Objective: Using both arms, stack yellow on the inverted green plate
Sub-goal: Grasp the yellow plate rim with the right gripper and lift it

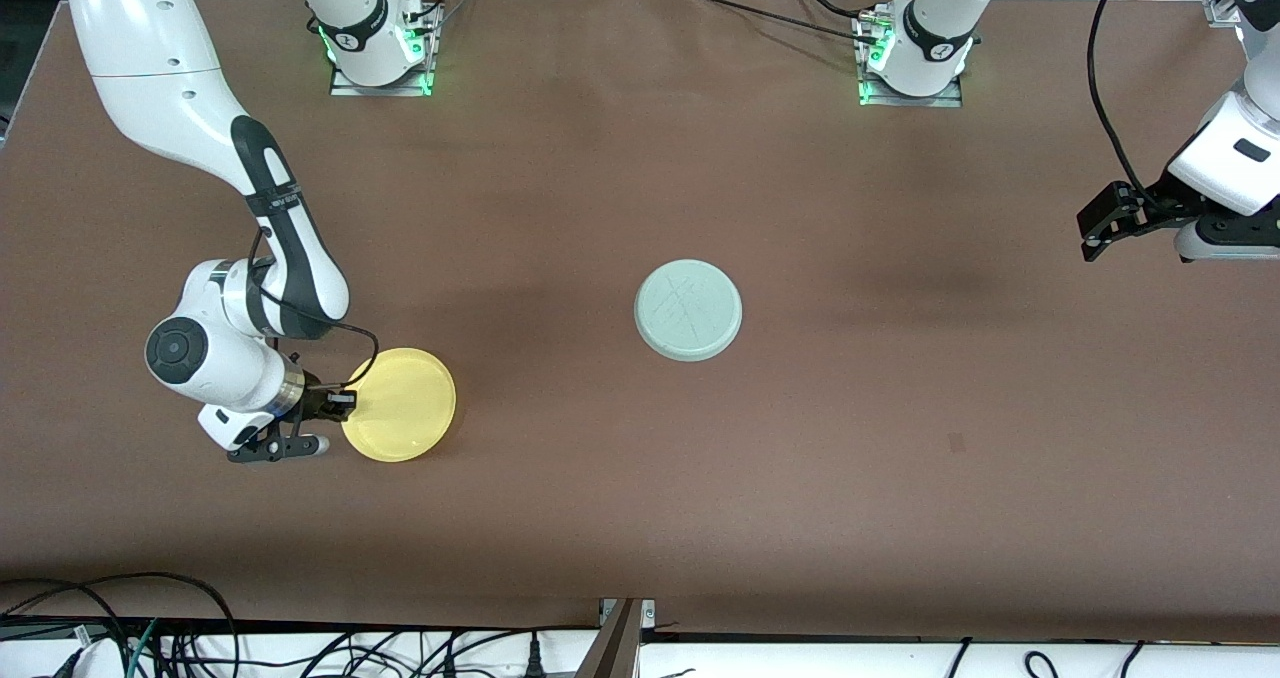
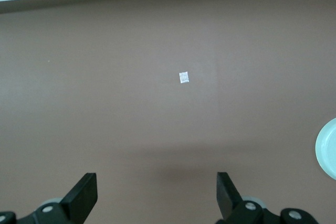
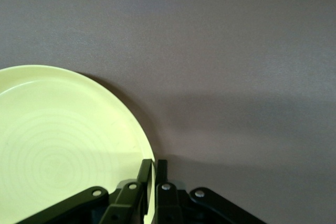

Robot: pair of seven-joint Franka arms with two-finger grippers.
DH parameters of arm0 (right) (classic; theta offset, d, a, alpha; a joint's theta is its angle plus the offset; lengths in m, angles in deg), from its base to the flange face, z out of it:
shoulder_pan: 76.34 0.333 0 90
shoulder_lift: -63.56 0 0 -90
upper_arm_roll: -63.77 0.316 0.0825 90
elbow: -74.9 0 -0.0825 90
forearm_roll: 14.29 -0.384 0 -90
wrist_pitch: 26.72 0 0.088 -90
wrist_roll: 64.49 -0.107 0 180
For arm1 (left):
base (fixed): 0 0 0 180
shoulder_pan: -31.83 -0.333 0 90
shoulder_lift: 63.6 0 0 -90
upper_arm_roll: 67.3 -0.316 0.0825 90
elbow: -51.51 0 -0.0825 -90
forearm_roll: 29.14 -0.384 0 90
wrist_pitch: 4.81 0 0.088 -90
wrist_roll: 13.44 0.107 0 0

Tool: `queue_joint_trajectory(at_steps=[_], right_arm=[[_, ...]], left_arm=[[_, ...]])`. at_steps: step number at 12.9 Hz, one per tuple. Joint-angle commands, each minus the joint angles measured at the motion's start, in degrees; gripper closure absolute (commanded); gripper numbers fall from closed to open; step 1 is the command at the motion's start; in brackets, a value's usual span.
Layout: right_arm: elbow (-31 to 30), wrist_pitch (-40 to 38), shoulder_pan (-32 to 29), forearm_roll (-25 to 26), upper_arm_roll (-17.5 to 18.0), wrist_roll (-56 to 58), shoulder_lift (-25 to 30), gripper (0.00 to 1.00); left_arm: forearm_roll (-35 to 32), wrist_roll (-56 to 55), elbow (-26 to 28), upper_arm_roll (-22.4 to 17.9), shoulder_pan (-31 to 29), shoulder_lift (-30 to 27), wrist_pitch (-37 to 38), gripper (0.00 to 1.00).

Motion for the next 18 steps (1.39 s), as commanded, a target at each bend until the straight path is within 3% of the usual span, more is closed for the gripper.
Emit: queue_joint_trajectory(at_steps=[1, 3, 8, 14, 18], right_arm=[[0.1, 0.69, 0.0, -1.97, 0.26, 0.07, -0.48, 0.93], [-0.07, 0.78, 0.0, -1.97, 0.26, 0.07, -0.39, 1.0], [0.71, -2.1, 0.0, -4.42, 2.71, -0.01, 1.79, 1.0], [5.28, -8.44, 3.15, -4.96, 5.62, -3.51, 5.49, 1.0], [4.59, -8.45, 4.83, -4.79, 13.69, -18.79, 6.11, 1.0]], left_arm=[[-0.64, 1.13, 0.54, 0.52, -0.8, -0.96, 1.07, 0.0], [-0.64, 1.05, 0.45, 0.52, -0.8, -0.96, 1.33, 0.0], [4.54, 1.22, 0.45, 0.26, -2.82, -0.7, 1.94, 0.0], [4.63, 1.22, 0.45, 0.69, -3.18, -0.26, 1.94, 0.0], [4.55, 2.53, 0.45, 0.78, -3.18, -0.34, 1.94, 0.0]])
